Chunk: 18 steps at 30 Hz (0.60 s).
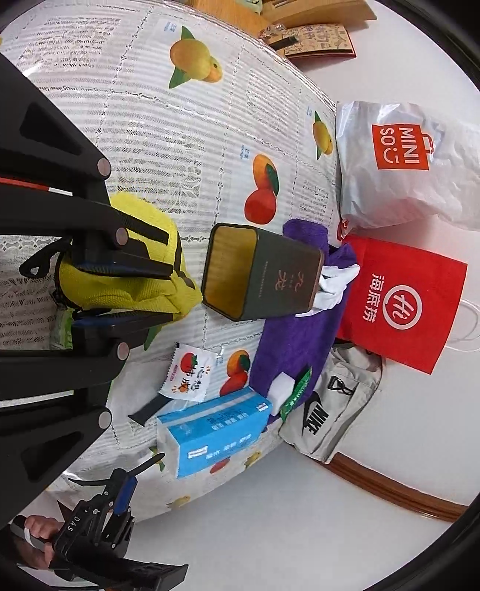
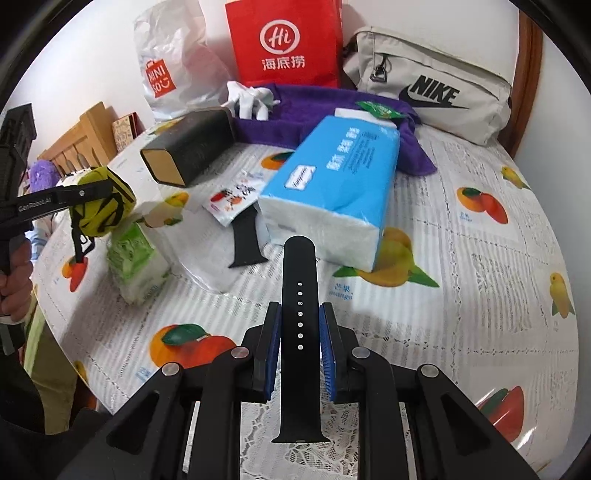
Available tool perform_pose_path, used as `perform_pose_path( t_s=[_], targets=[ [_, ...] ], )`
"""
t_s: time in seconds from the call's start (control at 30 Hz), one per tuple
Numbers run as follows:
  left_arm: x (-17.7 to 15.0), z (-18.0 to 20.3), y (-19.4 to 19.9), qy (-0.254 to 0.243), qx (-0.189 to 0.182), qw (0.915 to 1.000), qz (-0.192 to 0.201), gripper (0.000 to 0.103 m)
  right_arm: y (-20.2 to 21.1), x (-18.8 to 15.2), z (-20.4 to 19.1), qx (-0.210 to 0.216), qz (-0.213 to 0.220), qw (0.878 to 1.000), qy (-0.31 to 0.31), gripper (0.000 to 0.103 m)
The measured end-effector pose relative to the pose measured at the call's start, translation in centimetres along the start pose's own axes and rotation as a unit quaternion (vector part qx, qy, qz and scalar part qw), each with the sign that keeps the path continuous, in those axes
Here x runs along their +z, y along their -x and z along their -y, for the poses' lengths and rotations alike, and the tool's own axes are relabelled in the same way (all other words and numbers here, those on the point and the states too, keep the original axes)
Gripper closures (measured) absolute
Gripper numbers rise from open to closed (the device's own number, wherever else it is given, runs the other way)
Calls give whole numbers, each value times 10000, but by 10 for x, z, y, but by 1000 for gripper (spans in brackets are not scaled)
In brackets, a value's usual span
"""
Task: Organize soft objects
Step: 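Lift the yellow pouch with the left gripper while the right lifts the watch strap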
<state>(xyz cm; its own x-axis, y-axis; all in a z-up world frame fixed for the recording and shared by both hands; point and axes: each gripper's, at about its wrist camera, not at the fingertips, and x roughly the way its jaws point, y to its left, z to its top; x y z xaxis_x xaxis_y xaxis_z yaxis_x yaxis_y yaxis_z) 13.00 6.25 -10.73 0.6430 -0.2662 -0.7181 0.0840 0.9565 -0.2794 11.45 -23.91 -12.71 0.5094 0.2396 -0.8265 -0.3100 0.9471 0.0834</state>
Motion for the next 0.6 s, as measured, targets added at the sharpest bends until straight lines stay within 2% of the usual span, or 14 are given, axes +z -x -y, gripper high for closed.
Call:
perform_pose_path(
  t_s=[0.3,0.6],
  targets=[
    [22,5,12,-30,-49,9998,181,86,25,18,-11,294,281,9989,233,83],
    [54,8,15,-141,12,9992,380,87,31,53,2,269,575,9978,170,83]
  ],
)
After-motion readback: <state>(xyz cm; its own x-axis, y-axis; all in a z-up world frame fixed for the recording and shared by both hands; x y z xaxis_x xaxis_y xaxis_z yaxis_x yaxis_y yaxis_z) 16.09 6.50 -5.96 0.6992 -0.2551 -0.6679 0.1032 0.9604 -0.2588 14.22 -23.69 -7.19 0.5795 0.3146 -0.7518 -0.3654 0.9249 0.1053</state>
